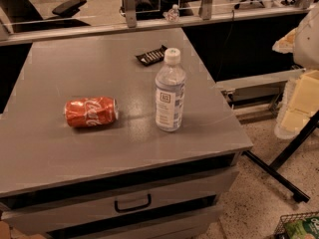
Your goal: Pick blue plastic bottle
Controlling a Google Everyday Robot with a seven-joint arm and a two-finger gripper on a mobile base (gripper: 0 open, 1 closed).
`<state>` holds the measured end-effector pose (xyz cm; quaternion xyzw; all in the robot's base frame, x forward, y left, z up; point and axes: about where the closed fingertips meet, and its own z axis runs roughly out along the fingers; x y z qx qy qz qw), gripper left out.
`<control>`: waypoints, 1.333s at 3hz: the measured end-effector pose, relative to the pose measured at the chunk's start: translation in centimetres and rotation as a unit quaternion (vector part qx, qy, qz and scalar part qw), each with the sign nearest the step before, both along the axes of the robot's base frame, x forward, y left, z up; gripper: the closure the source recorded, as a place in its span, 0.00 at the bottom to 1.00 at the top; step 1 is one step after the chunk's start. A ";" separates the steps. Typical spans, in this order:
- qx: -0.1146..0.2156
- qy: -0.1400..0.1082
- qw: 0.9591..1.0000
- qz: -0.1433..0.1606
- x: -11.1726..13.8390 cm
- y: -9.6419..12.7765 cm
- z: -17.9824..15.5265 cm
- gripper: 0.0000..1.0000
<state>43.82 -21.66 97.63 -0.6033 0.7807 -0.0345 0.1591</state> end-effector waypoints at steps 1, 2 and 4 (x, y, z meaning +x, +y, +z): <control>0.000 0.000 1.000 0.000 0.0 0.0 0.0 0.00; 0.044 -0.008 0.999 -0.005 0.2 0.7 -0.3 0.00; 0.261 -0.075 0.962 -0.013 1.8 4.4 -2.9 0.00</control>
Offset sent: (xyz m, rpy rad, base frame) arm 0.0106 0.0281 -0.0089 0.4286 -0.0594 -0.0523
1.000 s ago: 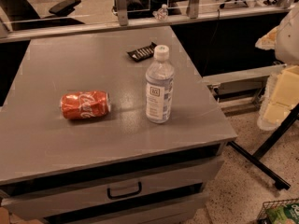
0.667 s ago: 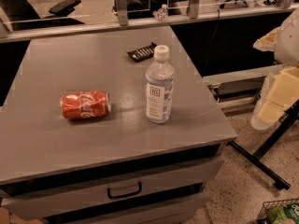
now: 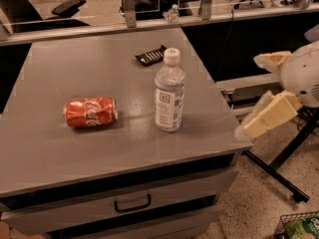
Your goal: Pick blue plastic bottle
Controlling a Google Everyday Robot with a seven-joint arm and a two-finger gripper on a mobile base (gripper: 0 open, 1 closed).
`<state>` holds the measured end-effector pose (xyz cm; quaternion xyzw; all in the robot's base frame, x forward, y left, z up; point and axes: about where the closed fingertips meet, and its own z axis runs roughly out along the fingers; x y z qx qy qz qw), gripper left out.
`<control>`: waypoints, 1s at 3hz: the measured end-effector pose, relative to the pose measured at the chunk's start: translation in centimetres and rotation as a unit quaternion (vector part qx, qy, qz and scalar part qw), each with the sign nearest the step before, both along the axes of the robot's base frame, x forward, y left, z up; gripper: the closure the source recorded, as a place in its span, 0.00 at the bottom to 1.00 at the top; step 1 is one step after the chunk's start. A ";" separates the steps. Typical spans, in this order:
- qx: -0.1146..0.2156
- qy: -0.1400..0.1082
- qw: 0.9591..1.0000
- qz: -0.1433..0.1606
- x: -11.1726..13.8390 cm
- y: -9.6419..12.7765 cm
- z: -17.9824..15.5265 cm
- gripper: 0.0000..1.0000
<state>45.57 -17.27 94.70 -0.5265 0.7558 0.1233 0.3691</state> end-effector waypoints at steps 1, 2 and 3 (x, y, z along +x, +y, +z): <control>0.072 -0.042 0.996 0.022 0.3 3.2 0.5 0.00; 0.102 -0.057 0.993 0.033 0.1 4.7 1.7 0.00; 0.107 -0.059 0.992 0.029 0.2 5.0 1.0 0.00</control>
Offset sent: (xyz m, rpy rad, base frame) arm 0.0029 0.0317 0.0046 0.1439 -0.0851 0.0441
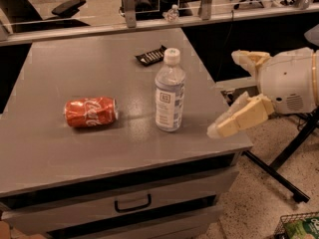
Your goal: Pick blue plastic bottle
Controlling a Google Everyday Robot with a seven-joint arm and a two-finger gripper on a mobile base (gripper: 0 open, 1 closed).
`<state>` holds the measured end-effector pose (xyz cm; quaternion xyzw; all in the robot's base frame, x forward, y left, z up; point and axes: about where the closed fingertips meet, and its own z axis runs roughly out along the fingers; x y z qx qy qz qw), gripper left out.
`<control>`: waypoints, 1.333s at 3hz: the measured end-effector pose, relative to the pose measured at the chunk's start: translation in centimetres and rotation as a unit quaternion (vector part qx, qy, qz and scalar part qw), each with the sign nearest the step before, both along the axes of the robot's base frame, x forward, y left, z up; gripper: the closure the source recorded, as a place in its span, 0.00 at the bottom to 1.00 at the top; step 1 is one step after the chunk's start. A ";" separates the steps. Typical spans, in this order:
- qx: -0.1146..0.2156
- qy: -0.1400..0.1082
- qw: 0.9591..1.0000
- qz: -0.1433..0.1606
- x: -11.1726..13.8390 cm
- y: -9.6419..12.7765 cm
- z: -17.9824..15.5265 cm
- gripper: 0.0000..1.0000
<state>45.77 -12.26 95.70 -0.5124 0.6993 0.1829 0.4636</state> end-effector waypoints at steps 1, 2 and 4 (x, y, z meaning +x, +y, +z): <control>0.035 0.001 0.999 0.010 0.7 2.5 -1.0 0.00; 0.076 0.008 0.997 0.020 1.8 5.0 -2.4 0.00; 0.151 0.024 0.988 0.023 4.1 8.5 -4.9 0.16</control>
Offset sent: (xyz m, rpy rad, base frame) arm 0.0356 0.0754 -0.0453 0.2635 0.0416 0.0570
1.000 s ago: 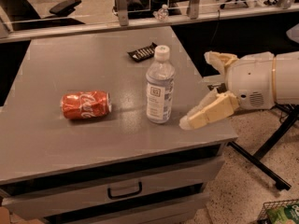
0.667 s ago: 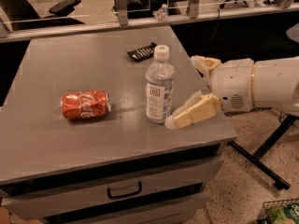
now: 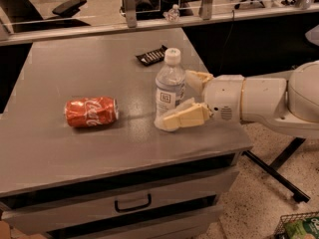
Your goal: Pick blue plastic bottle
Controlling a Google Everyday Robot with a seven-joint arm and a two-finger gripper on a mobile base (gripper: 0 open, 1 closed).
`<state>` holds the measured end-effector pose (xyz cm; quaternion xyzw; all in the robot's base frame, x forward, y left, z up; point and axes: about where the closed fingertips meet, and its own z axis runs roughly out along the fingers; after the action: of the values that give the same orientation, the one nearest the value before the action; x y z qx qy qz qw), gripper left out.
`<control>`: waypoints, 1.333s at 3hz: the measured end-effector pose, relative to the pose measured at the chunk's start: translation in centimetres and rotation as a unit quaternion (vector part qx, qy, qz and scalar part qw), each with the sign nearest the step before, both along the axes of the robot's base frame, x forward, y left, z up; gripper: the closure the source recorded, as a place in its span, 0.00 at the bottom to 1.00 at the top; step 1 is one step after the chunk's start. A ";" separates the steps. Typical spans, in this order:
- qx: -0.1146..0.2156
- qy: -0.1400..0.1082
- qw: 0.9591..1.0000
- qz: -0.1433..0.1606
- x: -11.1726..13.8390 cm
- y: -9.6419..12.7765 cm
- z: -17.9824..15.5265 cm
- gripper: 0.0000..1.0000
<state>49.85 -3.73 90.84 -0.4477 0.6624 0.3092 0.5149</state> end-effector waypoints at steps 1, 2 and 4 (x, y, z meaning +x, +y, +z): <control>0.028 -0.007 1.000 0.008 0.7 1.4 0.0 0.39; 0.048 -0.025 0.998 0.016 1.3 2.2 1.1 0.63; 0.100 -0.080 0.992 0.010 2.8 1.7 8.5 1.00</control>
Offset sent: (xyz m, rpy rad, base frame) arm 0.0205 0.0255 0.0213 0.1443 -0.0892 0.0403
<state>52.69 -2.02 99.39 -0.4235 0.5804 0.3425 0.6054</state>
